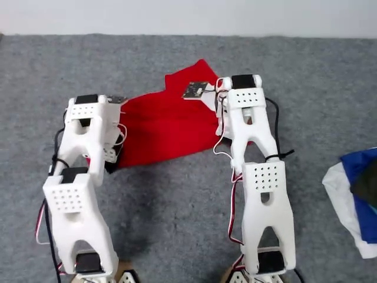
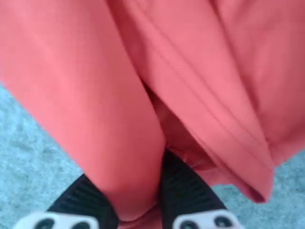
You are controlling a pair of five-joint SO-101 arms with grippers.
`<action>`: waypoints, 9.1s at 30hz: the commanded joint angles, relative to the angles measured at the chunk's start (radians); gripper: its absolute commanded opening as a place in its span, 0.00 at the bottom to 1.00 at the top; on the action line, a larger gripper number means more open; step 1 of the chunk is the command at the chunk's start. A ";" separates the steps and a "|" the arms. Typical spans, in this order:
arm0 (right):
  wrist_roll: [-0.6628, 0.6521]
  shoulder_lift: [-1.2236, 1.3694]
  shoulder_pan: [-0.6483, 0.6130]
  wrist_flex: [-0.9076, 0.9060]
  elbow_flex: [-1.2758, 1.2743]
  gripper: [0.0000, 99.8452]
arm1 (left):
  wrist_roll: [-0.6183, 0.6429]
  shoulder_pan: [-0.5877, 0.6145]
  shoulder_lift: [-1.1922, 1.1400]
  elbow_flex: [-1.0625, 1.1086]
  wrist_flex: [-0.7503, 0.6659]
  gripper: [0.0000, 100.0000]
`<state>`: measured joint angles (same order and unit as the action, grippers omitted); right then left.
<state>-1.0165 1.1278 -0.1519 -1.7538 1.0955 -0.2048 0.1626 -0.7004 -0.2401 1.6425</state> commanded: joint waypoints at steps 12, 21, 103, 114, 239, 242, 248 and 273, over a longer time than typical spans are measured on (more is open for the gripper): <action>0.003 -0.162 0.016 -0.045 -0.123 0.01 | -0.127 0.002 0.008 -0.239 0.115 0.01; -0.055 -0.338 0.019 -0.045 -0.465 0.01 | -0.242 0.009 0.017 -0.127 0.117 0.01; -0.017 -1.248 0.140 0.174 -1.427 0.63 | 0.157 0.000 0.002 -0.154 0.115 0.01; 0.060 -1.233 0.062 0.237 -1.364 0.63 | 0.031 0.003 0.404 0.343 0.080 0.01; 0.052 -0.631 -0.162 -0.045 -0.660 0.31 | -0.038 0.183 0.687 0.598 0.094 0.13; 0.052 -0.638 -0.163 -0.044 -0.697 0.31 | -0.037 0.183 0.686 0.598 0.094 0.13; 0.049 -0.570 -0.165 0.024 -0.729 0.27 | -0.037 0.183 0.686 0.598 0.094 0.13; -0.011 -0.682 -0.044 0.176 -0.727 0.01 | -0.038 0.183 0.690 0.676 0.087 0.13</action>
<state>-1.0180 0.5478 -0.2148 -1.5896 0.3652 -0.2432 0.3452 -0.0575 0.4120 1.7177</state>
